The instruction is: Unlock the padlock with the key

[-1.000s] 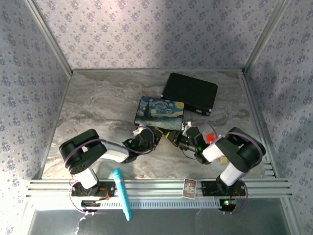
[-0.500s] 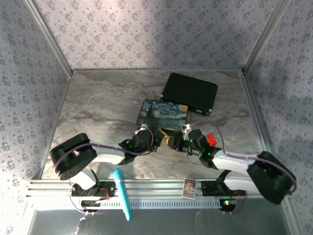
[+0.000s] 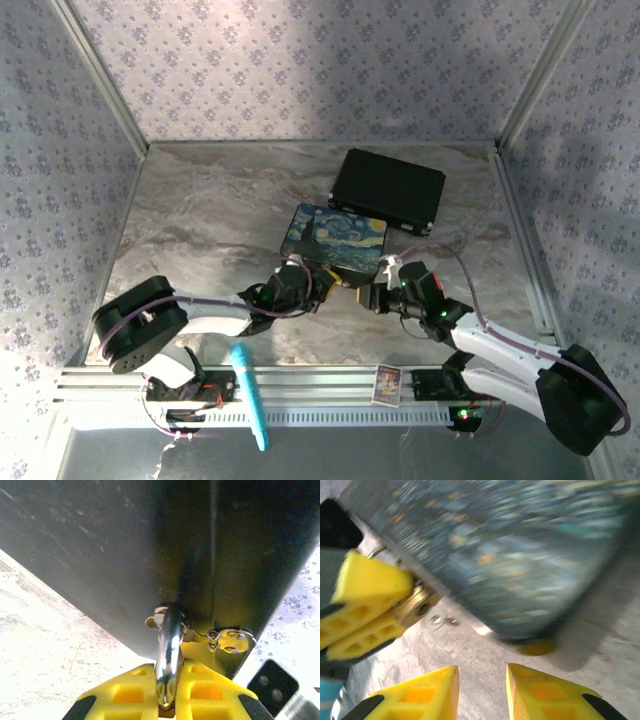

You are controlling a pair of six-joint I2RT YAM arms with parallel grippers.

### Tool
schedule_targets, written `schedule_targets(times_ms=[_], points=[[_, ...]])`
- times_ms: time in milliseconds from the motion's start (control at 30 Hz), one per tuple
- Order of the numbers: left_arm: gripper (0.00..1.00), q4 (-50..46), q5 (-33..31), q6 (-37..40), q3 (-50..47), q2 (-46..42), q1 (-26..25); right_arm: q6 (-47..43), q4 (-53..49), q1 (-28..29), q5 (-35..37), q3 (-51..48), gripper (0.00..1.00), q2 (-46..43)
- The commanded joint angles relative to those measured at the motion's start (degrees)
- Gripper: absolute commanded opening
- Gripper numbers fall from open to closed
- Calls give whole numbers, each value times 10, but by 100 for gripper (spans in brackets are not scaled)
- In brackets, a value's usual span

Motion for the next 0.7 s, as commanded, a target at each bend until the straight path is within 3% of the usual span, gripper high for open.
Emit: schedule_targets(times_ms=[0, 167, 300, 433, 667], points=[[0, 39, 30, 16, 9, -8, 1, -103, -28, 56, 72, 29, 32, -16], [0, 1, 42, 14, 4, -13, 1, -183, -34, 92, 124, 36, 37, -1], [0, -27, 34, 14, -2, -27, 4, -231, -34, 122, 214, 46, 44, 9], [0, -36, 40, 22, -5, -42, 17, -299, -36, 135, 220, 55, 48, 23], [0, -52, 65, 32, 1, -53, 22, -384, -11, 155, 252, 68, 45, 55]])
